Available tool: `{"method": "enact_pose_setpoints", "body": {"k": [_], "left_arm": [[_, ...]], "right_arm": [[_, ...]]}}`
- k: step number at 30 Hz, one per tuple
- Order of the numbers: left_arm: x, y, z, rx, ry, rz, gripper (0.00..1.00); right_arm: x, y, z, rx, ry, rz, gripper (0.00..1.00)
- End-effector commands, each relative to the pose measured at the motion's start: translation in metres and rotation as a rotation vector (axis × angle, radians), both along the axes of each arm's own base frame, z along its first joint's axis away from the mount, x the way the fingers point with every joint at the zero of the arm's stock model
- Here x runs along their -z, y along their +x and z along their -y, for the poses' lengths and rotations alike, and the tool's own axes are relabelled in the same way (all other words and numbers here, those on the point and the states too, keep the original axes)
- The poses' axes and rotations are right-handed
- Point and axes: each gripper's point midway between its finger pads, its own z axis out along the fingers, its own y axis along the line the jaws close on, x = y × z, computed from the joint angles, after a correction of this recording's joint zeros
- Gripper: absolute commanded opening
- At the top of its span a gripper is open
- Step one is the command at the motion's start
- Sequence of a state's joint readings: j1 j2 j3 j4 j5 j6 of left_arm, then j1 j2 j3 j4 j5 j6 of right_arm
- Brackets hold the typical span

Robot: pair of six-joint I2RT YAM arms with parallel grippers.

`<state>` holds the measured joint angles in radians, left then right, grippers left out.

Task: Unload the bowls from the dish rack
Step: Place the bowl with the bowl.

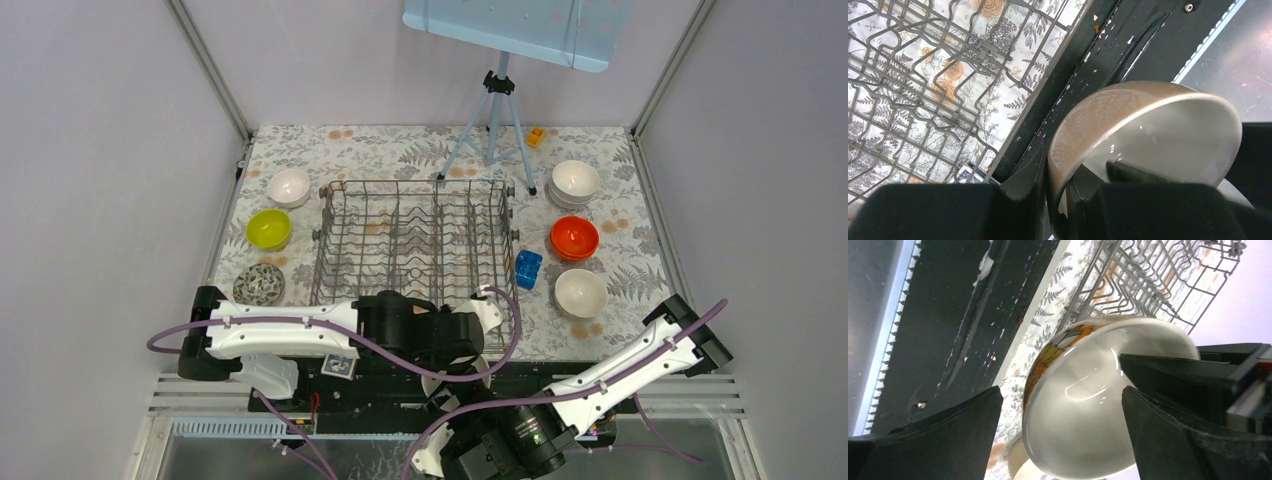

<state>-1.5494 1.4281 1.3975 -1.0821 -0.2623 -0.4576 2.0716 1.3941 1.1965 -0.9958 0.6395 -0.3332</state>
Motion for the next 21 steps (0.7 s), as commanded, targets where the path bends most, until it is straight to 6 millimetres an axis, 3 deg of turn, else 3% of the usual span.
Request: {"method": "enact_pose_setpoints", "body": {"k": [1, 6, 12, 16, 21], "left_arm": [[-0.026, 0.012, 0.019, -0.061, -0.154, 0.034, 0.00], [-0.040, 0.043, 0.018, -0.169, -0.240, 0.026, 0.00], [-0.063, 0.098, 0.011, -0.344, -0.392, 0.001, 0.00], [-0.076, 0.132, -0.005, -0.473, -0.477, 0.002, 0.00], [-0.083, 0.171, -0.039, -0.678, -0.544, 0.033, 0.00]], "right_arm": [[-0.026, -0.007, -0.017, 0.042, 0.121, -0.033, 0.99], [-0.043, -0.014, -0.032, 0.079, 0.205, -0.073, 1.00], [-0.057, -0.021, -0.052, 0.128, 0.311, -0.111, 1.00], [-0.066, -0.021, -0.064, 0.180, 0.400, -0.116, 1.00], [-0.087, 0.000, -0.079, 0.359, 0.558, -0.146, 1.00]]}}
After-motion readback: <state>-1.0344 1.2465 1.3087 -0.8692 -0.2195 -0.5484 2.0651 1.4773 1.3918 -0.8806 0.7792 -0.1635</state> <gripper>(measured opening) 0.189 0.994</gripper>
